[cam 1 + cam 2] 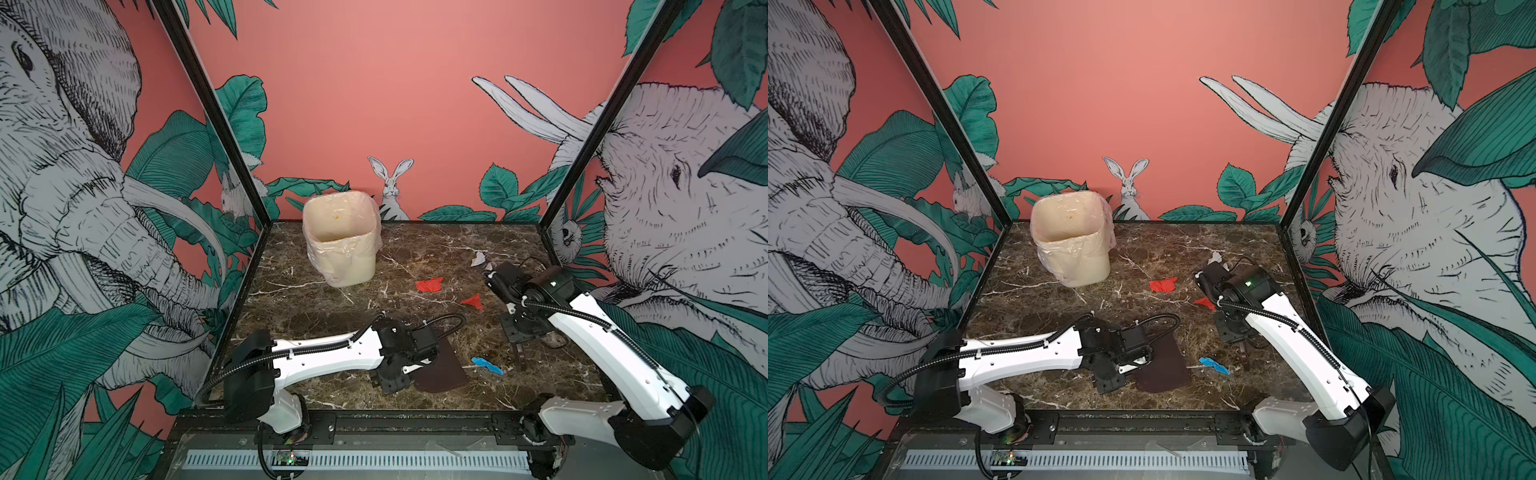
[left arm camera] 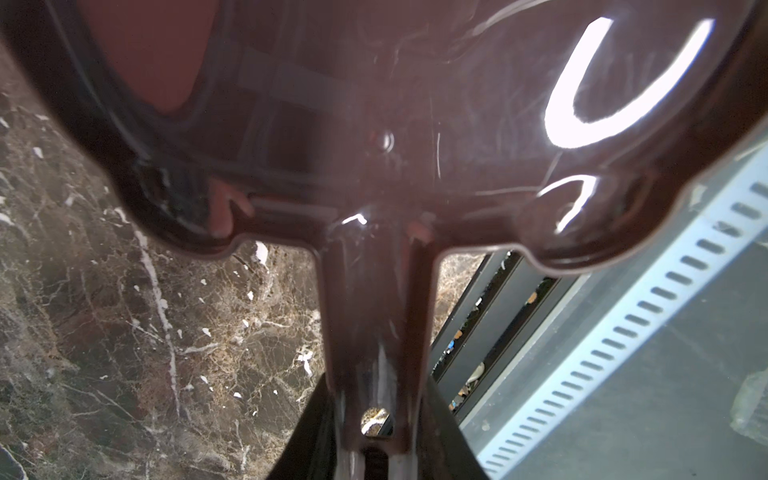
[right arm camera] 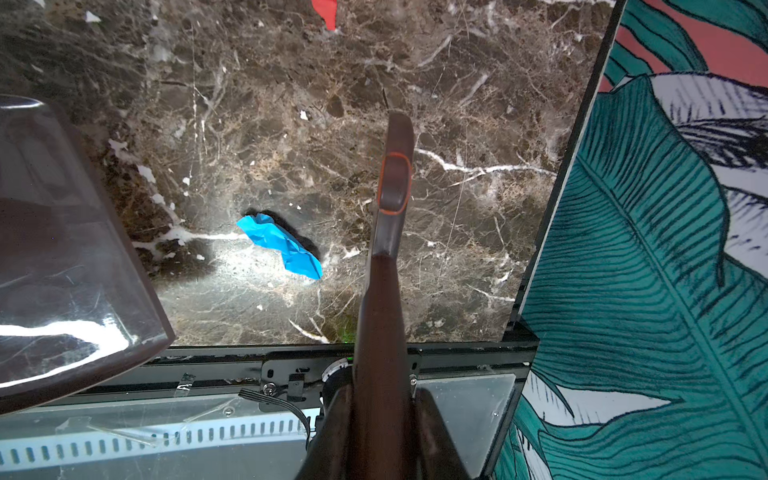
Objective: Sweep away the paper scraps from the table
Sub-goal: 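Sweep the blue scrap into the dustpan with the right gripper's brush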
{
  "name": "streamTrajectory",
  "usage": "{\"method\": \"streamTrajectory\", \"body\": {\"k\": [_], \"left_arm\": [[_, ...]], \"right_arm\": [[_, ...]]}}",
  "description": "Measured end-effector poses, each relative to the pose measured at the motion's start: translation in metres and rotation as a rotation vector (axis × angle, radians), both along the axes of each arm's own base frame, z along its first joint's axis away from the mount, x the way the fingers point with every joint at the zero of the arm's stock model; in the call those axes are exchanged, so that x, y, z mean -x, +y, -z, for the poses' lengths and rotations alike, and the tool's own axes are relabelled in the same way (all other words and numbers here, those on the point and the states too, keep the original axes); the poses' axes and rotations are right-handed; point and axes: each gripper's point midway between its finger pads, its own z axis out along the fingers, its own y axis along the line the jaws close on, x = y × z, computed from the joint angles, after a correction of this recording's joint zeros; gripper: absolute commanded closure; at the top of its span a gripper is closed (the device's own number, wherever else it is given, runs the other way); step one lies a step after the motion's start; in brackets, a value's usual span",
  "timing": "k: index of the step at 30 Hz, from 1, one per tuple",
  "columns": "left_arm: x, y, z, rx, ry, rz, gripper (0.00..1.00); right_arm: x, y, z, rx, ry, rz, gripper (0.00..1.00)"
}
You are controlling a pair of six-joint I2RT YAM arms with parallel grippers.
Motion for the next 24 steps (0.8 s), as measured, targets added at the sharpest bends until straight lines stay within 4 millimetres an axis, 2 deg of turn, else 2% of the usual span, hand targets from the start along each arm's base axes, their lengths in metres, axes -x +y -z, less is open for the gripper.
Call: {"method": "streamTrajectory", "body": {"k": [4, 13, 24], "left_arm": [[0.000, 0.001, 0.006, -0.010, 0.001, 0.011, 1.00], [-0.005, 0.001, 0.016, -0.047, -0.016, 0.022, 1.00], [-0.010, 0.003, 0.020, -0.074, -0.043, 0.026, 1.00]], "right_arm": [[0.003, 0.005, 0.008, -0.010, 0.022, -0.012, 1.00], [0.004, 0.033, 0.015, -0.061, 0.050, -0.080, 1.00], [0.001, 0.071, 0.008, -0.195, 0.016, -0.115, 1.00]]}}
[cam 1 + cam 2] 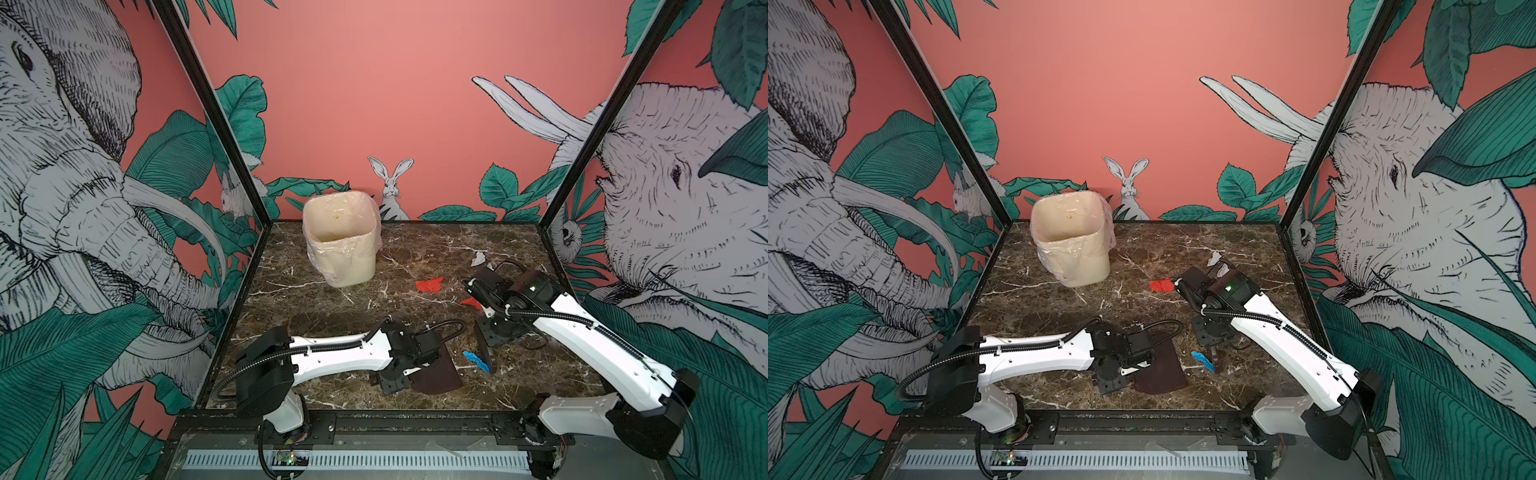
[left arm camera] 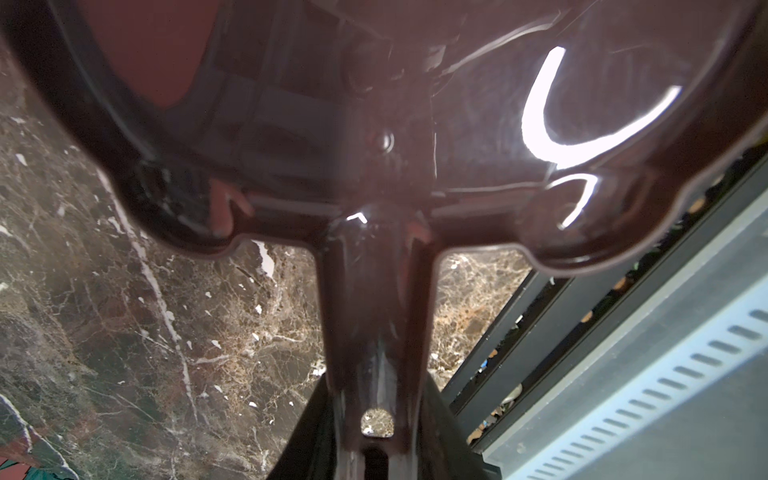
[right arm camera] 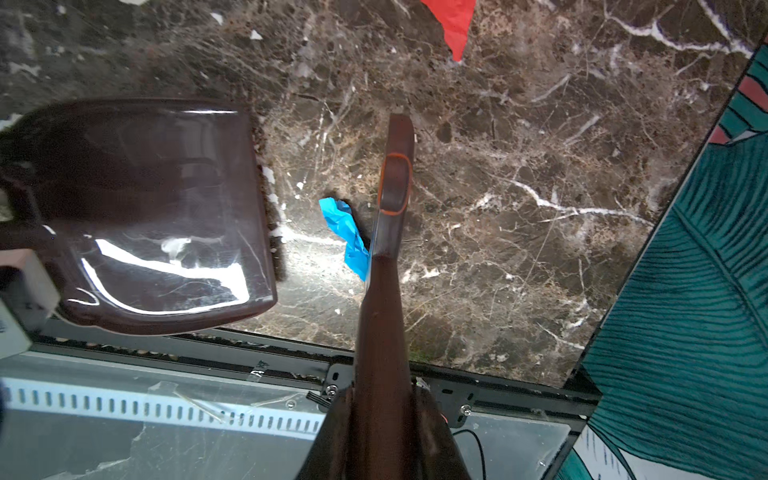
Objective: Sweep away the paper scraps from the table
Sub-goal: 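Sweep the blue scrap into the dustpan with the right gripper's brush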
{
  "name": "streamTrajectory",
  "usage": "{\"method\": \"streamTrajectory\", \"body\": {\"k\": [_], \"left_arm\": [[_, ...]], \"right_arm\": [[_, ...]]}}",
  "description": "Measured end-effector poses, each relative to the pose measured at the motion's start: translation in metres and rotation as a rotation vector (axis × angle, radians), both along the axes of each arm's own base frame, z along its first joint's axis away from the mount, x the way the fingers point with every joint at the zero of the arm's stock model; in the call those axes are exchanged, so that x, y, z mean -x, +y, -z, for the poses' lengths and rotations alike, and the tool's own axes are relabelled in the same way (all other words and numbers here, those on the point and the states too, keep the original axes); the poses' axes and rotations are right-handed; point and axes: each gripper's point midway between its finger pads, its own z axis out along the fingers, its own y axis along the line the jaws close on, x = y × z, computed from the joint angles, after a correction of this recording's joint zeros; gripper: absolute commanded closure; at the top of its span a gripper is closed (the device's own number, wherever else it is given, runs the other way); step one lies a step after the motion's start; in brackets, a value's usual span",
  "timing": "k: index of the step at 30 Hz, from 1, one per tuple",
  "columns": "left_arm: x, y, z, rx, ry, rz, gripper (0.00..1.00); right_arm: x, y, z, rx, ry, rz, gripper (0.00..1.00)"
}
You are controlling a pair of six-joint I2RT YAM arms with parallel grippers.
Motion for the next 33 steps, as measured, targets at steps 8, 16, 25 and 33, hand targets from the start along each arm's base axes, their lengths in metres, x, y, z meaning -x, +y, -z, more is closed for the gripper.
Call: {"method": "streamTrajectory", "body": {"k": [8, 16, 25, 33], "left_arm": [[-0.001, 0.003, 0.006, -0.026, -0.002, 0.004, 1.00], [0.000, 0.004, 0.017, -0.066, 0.013, 0.005, 1.00], [0.000, -0.003, 0.017, -0.058, 0.029, 0.020, 1.00], [-0.004, -0.004, 0.021, -0.062, 0.036, 0.015, 1.00]], "right_arm": [[-0.007, 0.008, -0.013, -0.044, -0.044, 0.002, 1.00], [-0.005, -0.005, -0.014, 0.040, -0.036, -0.013, 1.00], [-0.005, 0.001, -0.004, 0.054, 0.013, -0.053, 1.00], [0.002, 0.012, 0.000, 0.032, 0.052, -0.100, 1.00]]}}
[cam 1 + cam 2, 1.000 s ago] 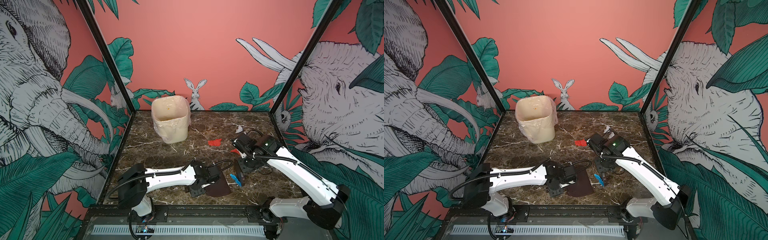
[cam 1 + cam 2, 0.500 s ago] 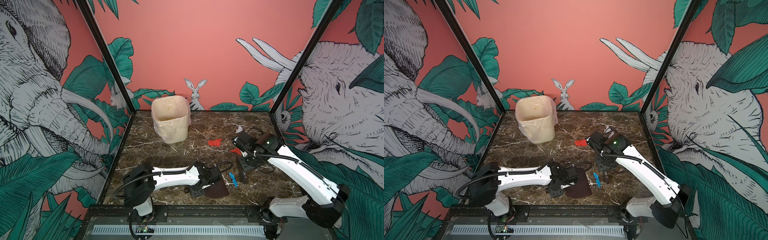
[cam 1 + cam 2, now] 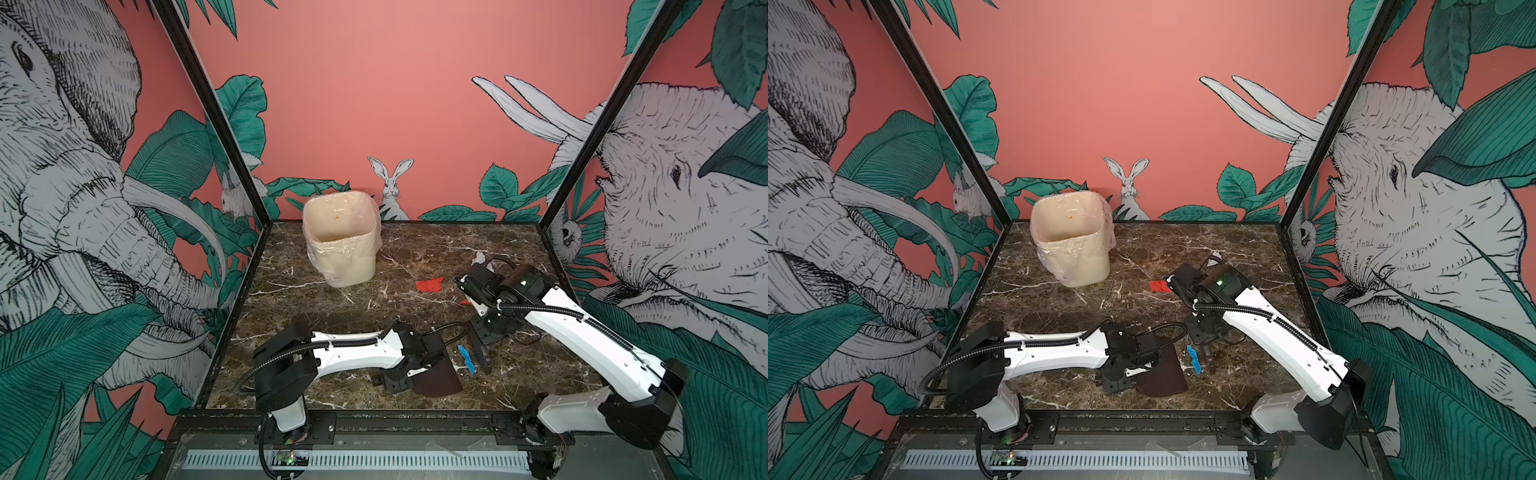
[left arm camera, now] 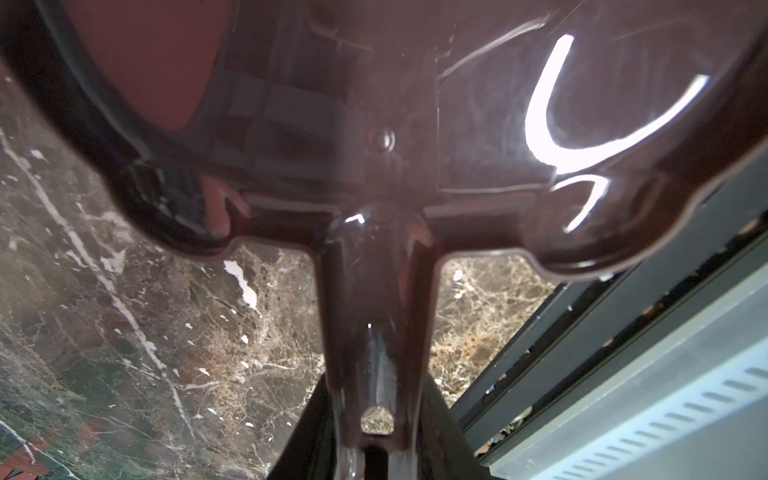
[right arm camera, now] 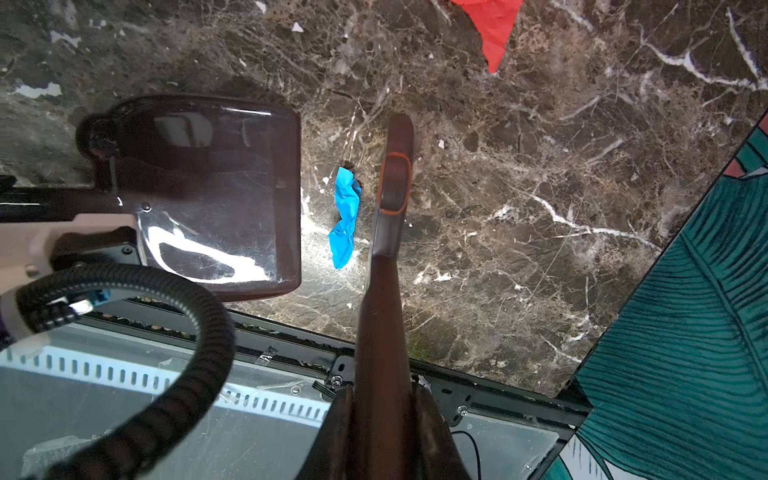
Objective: Sweep away the paper scraps from the table
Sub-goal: 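Sweep the blue scrap into the dustpan with the right gripper's brush, then draw the brush back from the dustpan with the right gripper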
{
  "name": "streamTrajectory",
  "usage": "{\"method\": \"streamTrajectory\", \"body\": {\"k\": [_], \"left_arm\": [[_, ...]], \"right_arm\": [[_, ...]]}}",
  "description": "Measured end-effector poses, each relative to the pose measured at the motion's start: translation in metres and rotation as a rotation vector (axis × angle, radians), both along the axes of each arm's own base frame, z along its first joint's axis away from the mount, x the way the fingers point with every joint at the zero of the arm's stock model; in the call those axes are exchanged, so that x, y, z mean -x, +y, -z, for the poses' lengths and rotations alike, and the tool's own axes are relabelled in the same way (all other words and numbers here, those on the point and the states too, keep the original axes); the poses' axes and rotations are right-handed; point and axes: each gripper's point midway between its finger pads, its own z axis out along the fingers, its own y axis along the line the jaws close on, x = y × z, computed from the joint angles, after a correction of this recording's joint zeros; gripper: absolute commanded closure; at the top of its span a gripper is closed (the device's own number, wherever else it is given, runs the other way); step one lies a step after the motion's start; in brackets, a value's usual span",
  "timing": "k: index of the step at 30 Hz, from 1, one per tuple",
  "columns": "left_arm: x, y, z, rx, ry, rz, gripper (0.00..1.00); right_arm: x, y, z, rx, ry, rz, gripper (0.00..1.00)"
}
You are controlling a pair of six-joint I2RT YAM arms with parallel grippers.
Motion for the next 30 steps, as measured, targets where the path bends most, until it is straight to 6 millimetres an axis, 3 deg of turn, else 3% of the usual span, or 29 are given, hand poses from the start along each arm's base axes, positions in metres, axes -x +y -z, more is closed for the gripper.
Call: {"method": "streamTrajectory", "body": {"k": [8, 14, 18, 26, 30], "left_arm": [[-0.002, 0.001, 0.000, 0.000, 0.000, 0.000, 1.00], [-0.002, 0.001, 0.000, 0.000, 0.000, 0.001, 1.00], [-0.003, 0.001, 0.000, 0.000, 0.000, -0.002, 1.00], [-0.005, -0.001, 0.000, 0.011, -0.006, -0.006, 1.00], [-0.007, -0.002, 0.000, 0.013, -0.012, -0.006, 1.00]], "right_arm": [[0.008, 0.026, 0.002, -0.023, 0.027, -0.079, 1.00], [0.010, 0.061, -0.012, -0.171, 0.019, -0.114, 1.00], [0.013, 0.073, -0.019, -0.257, 0.019, -0.110, 1.00], [0.012, 0.069, -0.027, -0.277, 0.001, -0.096, 1.00], [0.005, 0.050, -0.035, -0.269, -0.035, -0.045, 1.00]]}}
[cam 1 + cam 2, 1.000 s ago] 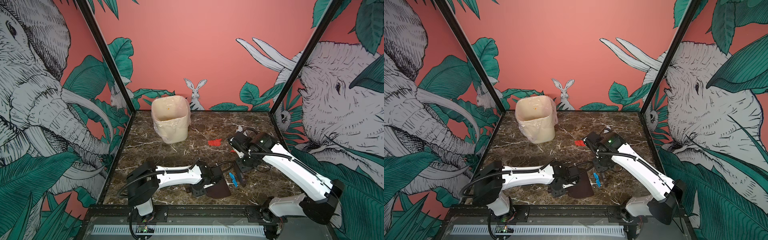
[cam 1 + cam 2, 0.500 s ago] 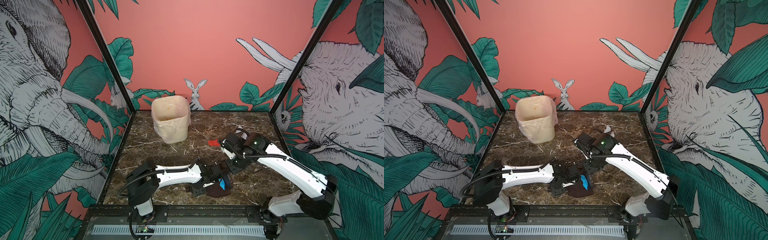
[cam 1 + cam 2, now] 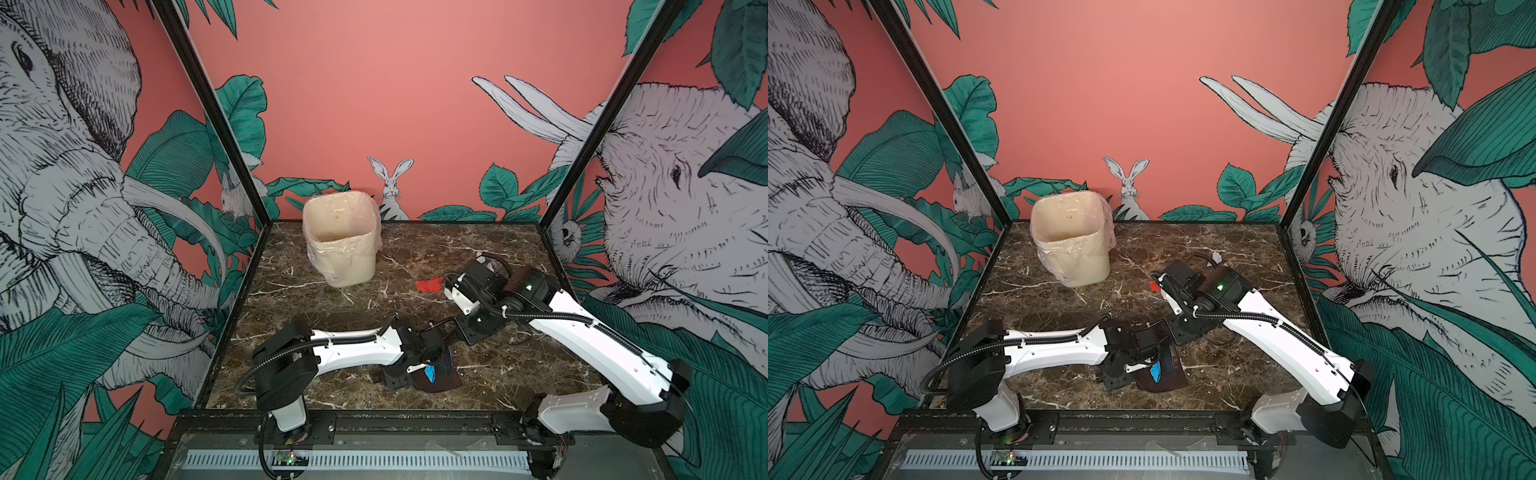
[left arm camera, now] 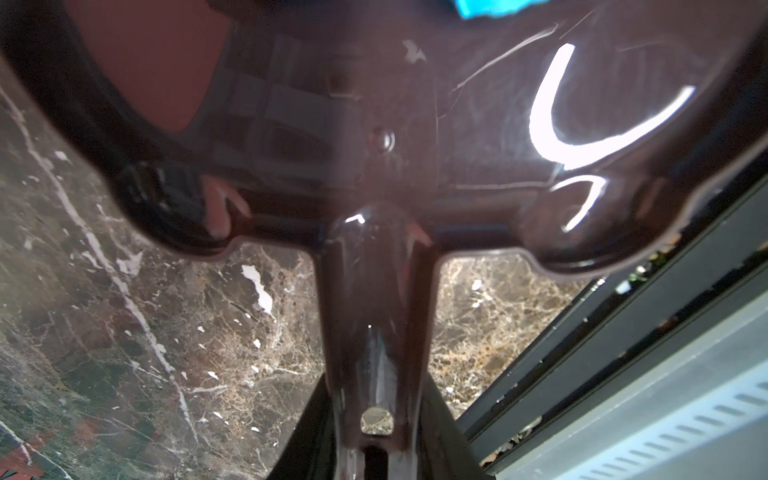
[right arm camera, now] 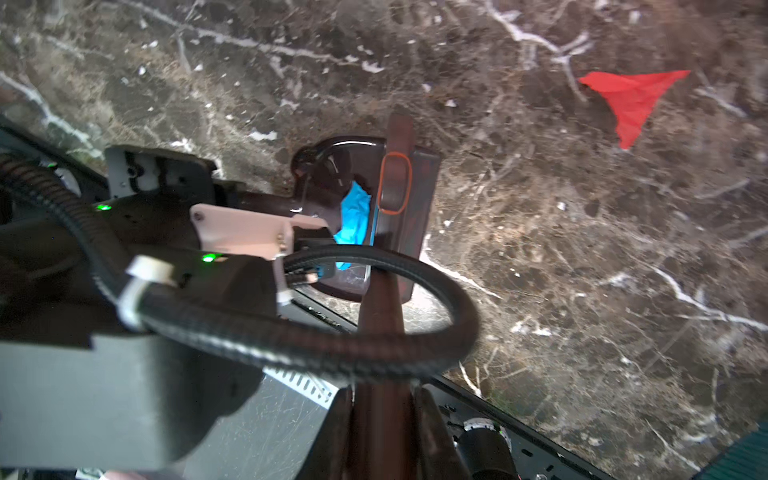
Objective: Sweep away the paper scraps from the table
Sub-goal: 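Draw the brush back from the dustpan with the right gripper, then lift the dustpan with the blue scrap toward the cream bin with left gripper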
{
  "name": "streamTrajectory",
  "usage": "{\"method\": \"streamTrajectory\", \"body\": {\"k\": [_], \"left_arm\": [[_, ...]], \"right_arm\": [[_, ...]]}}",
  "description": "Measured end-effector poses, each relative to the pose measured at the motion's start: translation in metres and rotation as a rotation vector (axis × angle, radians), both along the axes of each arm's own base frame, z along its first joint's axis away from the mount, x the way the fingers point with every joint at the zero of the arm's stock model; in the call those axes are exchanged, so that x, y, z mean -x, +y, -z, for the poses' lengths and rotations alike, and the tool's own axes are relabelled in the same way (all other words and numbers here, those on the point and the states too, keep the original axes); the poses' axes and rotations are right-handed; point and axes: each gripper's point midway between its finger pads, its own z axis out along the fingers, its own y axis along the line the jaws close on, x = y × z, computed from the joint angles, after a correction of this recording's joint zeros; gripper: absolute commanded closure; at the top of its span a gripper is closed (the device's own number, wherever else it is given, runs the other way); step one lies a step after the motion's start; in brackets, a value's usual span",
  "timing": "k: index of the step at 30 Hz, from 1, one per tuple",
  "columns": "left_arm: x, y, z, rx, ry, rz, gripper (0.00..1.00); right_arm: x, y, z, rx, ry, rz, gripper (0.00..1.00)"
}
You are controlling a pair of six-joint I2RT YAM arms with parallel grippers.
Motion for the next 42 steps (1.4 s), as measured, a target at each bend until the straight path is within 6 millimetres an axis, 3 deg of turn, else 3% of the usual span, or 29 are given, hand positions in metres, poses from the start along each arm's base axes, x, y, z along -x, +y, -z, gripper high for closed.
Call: {"method": "streamTrajectory", "body": {"k": [9, 18, 27, 37, 42], "left_arm": [[-0.005, -0.001, -0.012, 0.037, -0.041, -0.021, 1.00], [-0.017, 0.000, -0.050, 0.178, -0.125, -0.092, 1.00], [-0.031, 0.011, -0.093, 0.295, -0.256, -0.155, 1.00], [-0.060, 0.049, -0.146, 0.311, -0.298, -0.390, 1.00], [-0.063, 0.063, -0.177, 0.324, -0.292, -0.468, 1.00]], "right_arm": [[-0.013, -0.044, -0.032, -0.054, -0.117, 0.133, 1.00], [-0.025, -0.069, -0.029, -0.032, -0.136, 0.206, 1.00], [-0.036, -0.073, -0.030, -0.038, -0.155, 0.210, 1.00], [-0.037, -0.063, -0.030, -0.078, -0.143, 0.166, 1.00], [-0.036, -0.061, -0.030, -0.084, -0.140, 0.152, 1.00]]}}
